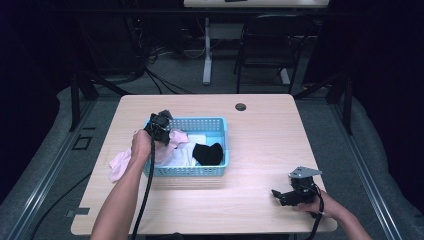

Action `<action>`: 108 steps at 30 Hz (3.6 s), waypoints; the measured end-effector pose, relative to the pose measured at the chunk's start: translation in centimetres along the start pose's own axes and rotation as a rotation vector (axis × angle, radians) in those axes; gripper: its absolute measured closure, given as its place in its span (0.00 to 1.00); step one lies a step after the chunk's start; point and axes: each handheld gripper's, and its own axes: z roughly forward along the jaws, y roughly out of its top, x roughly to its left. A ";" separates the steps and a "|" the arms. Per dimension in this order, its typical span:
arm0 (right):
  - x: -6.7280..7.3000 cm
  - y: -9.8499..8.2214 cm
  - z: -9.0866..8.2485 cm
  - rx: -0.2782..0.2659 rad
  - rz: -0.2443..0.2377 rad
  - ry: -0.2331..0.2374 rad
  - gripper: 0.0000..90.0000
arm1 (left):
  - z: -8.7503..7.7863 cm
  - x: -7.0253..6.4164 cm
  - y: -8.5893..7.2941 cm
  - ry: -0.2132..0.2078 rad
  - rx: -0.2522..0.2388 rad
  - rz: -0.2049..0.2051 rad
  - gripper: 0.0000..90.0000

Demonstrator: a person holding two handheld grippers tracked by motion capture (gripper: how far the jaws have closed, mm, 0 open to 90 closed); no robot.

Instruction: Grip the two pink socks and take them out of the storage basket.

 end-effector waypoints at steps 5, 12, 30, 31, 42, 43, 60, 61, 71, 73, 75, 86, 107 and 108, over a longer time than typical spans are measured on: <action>0.0 0.0 0.0 -0.001 0.001 0.000 0.00 | -0.7 -0.1 -0.2 -0.011 -0.026 0.003 0.96; 0.0 0.0 0.0 0.001 0.000 0.000 0.00 | -2.7 0.5 -0.9 -0.040 -0.093 -0.002 0.96; 0.0 0.0 0.0 -0.001 0.000 0.000 0.00 | -9.5 1.0 -2.3 -0.066 -0.252 0.027 0.97; 0.0 0.0 0.0 -0.001 0.001 0.000 0.00 | -9.8 1.0 -2.4 -0.067 -0.260 0.028 0.97; 0.0 0.0 0.0 0.000 0.000 0.000 0.00 | -13.7 1.5 -3.6 -0.058 -0.334 0.032 0.97; 0.0 0.0 0.0 0.000 0.000 0.001 0.00 | -14.2 1.5 -3.8 -0.054 -0.344 0.032 0.97; 0.0 0.0 0.0 0.000 0.001 -0.001 0.00 | -21.2 3.8 -7.5 0.036 -0.442 -0.009 0.97; 0.0 0.0 0.0 0.000 0.001 -0.001 0.00 | -21.4 3.9 -7.8 0.040 -0.449 -0.013 0.97; 0.0 0.0 0.0 0.001 0.001 -0.002 0.00 | -22.4 6.0 -10.8 0.086 -0.431 -0.076 0.97; 0.0 0.0 0.0 0.000 0.001 -0.001 0.00 | -22.4 6.6 -11.5 0.091 -0.428 -0.095 0.97; 0.0 0.0 0.0 0.001 0.001 -0.002 0.00 | -22.3 7.0 -12.2 0.098 -0.425 -0.111 0.97; 0.0 0.0 0.0 0.000 0.002 -0.001 0.00 | -19.7 9.4 -15.2 0.085 -0.383 -0.202 0.97; 0.0 0.0 0.0 0.000 0.004 -0.005 0.00 | -13.0 9.4 -18.0 0.023 -0.274 -0.245 0.97; 0.0 0.0 0.0 0.000 0.004 -0.005 0.00 | -12.2 9.3 -18.2 0.012 -0.261 -0.253 0.97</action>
